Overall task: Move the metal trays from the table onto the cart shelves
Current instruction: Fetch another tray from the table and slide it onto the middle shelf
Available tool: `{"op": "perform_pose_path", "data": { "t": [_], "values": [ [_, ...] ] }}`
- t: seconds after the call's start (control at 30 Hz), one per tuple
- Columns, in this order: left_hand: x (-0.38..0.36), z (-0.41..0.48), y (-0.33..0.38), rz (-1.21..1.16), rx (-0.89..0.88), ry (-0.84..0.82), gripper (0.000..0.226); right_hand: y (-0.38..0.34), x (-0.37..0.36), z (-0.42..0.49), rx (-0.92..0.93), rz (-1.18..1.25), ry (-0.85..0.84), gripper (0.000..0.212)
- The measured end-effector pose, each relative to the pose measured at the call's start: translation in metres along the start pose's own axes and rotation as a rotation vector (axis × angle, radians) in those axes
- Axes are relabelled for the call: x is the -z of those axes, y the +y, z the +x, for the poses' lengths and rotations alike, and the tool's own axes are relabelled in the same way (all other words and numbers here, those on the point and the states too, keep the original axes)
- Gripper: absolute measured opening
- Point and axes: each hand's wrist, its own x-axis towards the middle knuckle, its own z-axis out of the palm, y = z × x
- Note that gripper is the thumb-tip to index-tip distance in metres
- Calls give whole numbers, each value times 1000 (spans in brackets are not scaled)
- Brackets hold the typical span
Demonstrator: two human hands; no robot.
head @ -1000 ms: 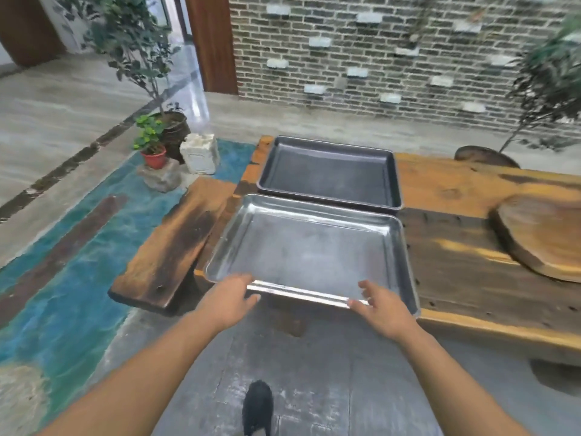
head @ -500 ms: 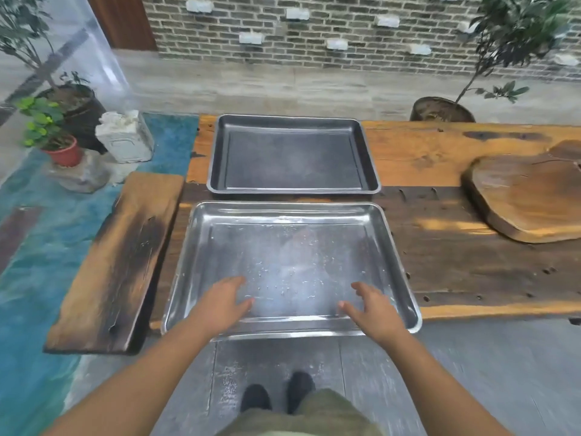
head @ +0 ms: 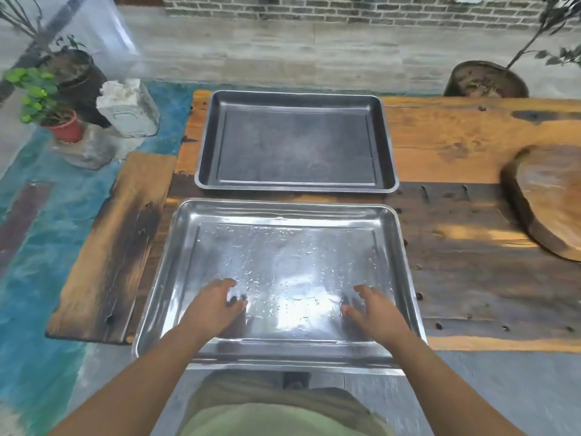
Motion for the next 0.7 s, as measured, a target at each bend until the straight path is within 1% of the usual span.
{"op": "perform_pose_path", "data": {
  "t": [0.07,0.17,0.23,0.3,0.4,0.47,0.53,0.67,0.7],
  "values": [
    [-2,4,1,-13,5,-10,39,2,1,6,1,-6,-1,64],
    [9,12,-2,-73,68,16,50,5,10,14,2,37,43,61],
    [23,20,-10,-140,130,71,51,9,19,21,14,56,65,60],
    [38,27,-22,-159,151,127,46,13,28,27,21,61,101,61],
    [58,35,-43,-138,148,222,46,20,37,35,7,16,182,62],
    [66,40,-60,-88,150,257,50,27,41,38,-10,-25,246,61],
    [70,45,-77,-66,179,276,59,38,41,39,-34,-52,307,61],
    [62,46,-106,-135,308,276,91,62,34,39,-130,5,375,77],
    [58,46,-112,-132,330,269,96,68,32,39,-154,11,381,81]
  ]
}}
